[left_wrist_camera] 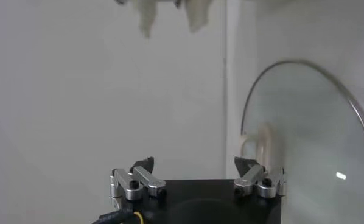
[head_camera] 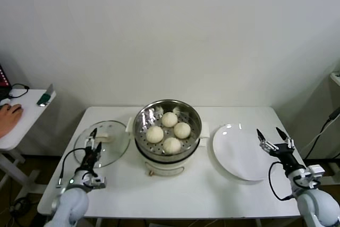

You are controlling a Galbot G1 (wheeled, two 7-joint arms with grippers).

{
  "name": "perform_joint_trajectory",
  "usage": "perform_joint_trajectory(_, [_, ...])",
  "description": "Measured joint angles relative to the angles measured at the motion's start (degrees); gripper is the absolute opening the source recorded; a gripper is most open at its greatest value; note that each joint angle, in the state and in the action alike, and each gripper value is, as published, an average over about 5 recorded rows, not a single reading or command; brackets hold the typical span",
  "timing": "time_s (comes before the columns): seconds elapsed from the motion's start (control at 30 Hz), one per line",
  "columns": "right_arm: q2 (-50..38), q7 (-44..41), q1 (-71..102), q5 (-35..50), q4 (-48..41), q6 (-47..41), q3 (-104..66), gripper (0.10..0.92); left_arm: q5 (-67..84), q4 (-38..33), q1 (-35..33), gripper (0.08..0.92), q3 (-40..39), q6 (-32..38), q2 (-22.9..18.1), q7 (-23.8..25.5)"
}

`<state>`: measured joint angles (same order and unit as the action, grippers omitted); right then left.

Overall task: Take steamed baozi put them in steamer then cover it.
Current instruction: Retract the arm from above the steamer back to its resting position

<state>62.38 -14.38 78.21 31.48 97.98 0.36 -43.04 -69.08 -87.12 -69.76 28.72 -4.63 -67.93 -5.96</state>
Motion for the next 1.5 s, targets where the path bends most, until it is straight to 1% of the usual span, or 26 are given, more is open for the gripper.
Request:
perform_joint_trajectory(0.2, [0.9,0.0,0.7,-0.7,-0.2,0.2,-0.9,0.823,-1.4,6.4,4.5,0.823,-0.6,0.8,-0.2,-0.8])
perform_joint_trajectory(0.4, [1.3,-0.3,0.8,-1.4,-0.9,0.4,-1.3,0.823,-2.1,11.0,8.0,0.823,-1.4,1.3,-0.4,-1.4])
perform_joint_trajectory(0.93, [3.0,-1.7,0.7,-4.0,-2.6,1.5,-1.4,0.823,-2.7,19.2,15.0,0.823,-2.7,2.1,-1.9,-3.0])
perform_joint_trajectory(1.03, [3.3,-1.8,0.6,-4.5,-2.9,1.7,-1.4,0.823,-2.6,20.2,16.0,0.81,-2.9,2.4,-2.0,-3.0])
perform_joint_trajectory(1.17, [3.6,-2.0,0.5,-5.1,-3.0,1.8,-1.4,0.823,-2.6,21.5,16.9,0.725,-2.9,2.9,-2.1,-2.9])
perform_joint_trajectory(1.5, [4.5,-2.4,0.2,-6.3,-3.4,2.3,-1.5,0.823,-2.6,22.6,17.5,0.43,-2.9,3.5,-2.3,-2.3])
